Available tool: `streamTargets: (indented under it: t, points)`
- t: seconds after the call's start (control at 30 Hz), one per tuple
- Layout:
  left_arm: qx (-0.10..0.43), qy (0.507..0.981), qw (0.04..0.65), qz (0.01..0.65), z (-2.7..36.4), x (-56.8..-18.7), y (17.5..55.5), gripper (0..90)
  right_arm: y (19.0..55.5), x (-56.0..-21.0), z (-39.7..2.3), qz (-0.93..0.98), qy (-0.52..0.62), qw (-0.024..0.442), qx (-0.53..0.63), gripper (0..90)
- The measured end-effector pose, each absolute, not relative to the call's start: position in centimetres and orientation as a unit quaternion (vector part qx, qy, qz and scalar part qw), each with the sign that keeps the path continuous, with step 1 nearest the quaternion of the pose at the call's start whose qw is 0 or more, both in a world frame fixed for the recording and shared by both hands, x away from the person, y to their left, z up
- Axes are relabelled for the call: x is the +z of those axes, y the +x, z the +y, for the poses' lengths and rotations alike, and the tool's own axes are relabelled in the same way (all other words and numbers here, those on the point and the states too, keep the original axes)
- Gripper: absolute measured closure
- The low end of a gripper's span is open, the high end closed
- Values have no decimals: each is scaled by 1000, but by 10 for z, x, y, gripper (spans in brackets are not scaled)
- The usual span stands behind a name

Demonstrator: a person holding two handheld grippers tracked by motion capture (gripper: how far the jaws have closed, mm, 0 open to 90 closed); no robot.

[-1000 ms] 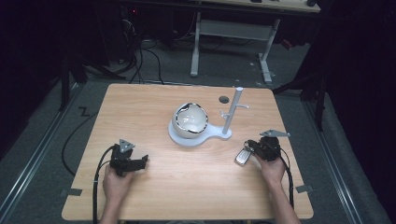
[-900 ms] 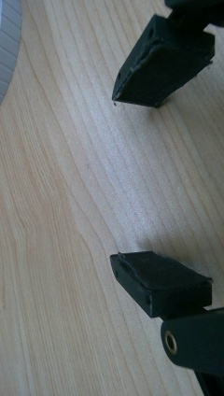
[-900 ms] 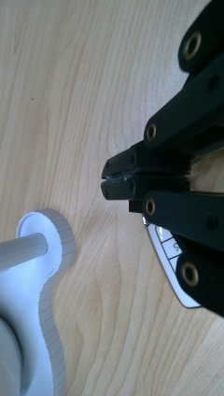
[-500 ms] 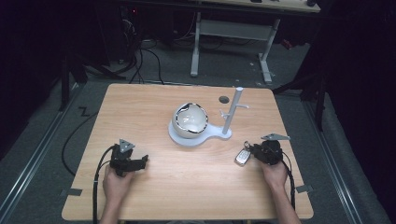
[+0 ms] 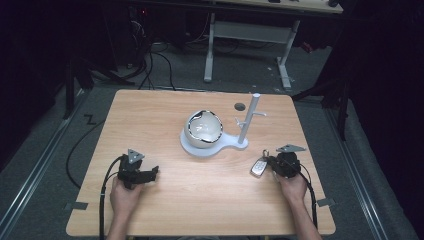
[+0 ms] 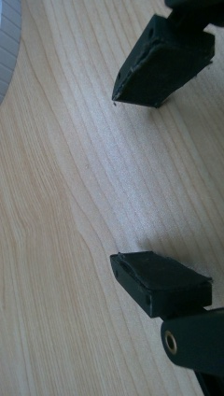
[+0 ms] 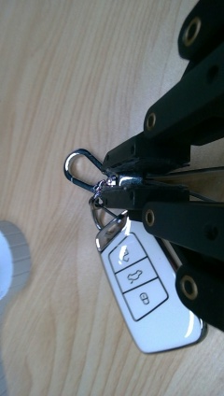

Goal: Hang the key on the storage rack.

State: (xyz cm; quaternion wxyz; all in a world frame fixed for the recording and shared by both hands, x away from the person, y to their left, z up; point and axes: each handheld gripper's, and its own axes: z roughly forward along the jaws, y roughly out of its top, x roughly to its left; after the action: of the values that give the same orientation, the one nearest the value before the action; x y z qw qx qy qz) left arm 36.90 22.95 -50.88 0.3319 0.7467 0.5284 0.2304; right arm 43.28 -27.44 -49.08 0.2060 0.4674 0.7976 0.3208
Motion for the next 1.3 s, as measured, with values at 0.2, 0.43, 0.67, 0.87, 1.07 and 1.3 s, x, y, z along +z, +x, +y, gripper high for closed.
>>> streamTargets:
  t: [0.2, 0.43, 0.67, 0.87, 1.07, 1.3]
  points:
    - [230, 747, 332, 528, 229, -509, 369, 187, 424, -473, -277, 781, 453, 234, 360, 821]
    - [230, 747, 332, 528, 229, -509, 369, 187, 415, -457, -286, 764, 447, 244, 396, 822]
    - [230, 747, 332, 528, 229, -509, 369, 187, 409, -436, -282, 764, 419, 260, 416, 821]
    - [230, 747, 332, 528, 229, -509, 369, 187, 405, -420, -280, 757, 405, 262, 440, 821]
    - [230, 747, 332, 528, 229, -509, 369, 187, 401, -405, -276, 756, 387, 270, 453, 821]
    - [230, 747, 332, 528, 229, -509, 369, 187, 402, -391, -274, 750, 379, 278, 466, 822]
